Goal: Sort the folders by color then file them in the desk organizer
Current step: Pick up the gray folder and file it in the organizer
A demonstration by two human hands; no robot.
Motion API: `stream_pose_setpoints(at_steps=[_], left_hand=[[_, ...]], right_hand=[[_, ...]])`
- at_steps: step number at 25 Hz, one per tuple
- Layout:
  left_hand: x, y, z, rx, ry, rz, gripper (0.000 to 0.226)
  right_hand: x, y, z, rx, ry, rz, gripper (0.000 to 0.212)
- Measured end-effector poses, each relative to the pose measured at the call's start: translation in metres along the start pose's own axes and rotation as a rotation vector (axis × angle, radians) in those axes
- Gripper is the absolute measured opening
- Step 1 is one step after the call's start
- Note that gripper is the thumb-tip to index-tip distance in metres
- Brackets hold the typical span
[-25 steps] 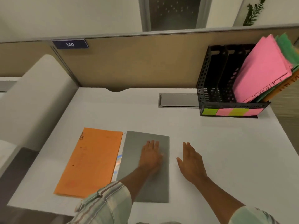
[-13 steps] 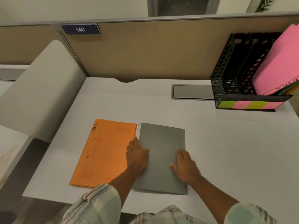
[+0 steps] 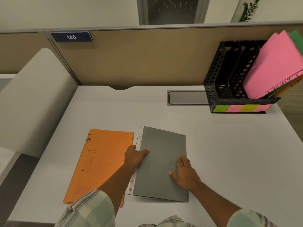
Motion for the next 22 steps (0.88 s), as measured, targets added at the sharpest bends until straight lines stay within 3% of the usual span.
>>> stream_pose_setpoints(at_steps=[4,9,17,22], left_hand=[[-0.001,-0.021,-0.009,-0.099,0.257,0.032,0.033],[-0.021,-0.060,-0.039,-0.243,0.433,0.026,0.032],[-0.080,-0.143,-0.098,-0.365,0.363,-0.270,0.017],[-0.113,-0.191,-0.140,-0.361,0.178,-0.531,0.026]], right_hand=[[-0.002,-0.007,0.024,0.117,-0.002,-0.042,0.088],[-0.006,-0.005,0.070,0.336,-0.084,-0.025,0.078],[-0.027,0.010,0.192,0.521,-0.320,0.061,0.065],[-0.049,-0.004,0.270,0.581,-0.436,0.091,0.071]])
Point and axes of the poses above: each hand's wrist, its own x-axis towards the middle knuckle, its own z-axis out of the back of the hand, y = z × x, the point moved 3 cm from there along x, towards the middle knuckle, and after that the axes turned 1 degree about -x, right-handed, at the moved point
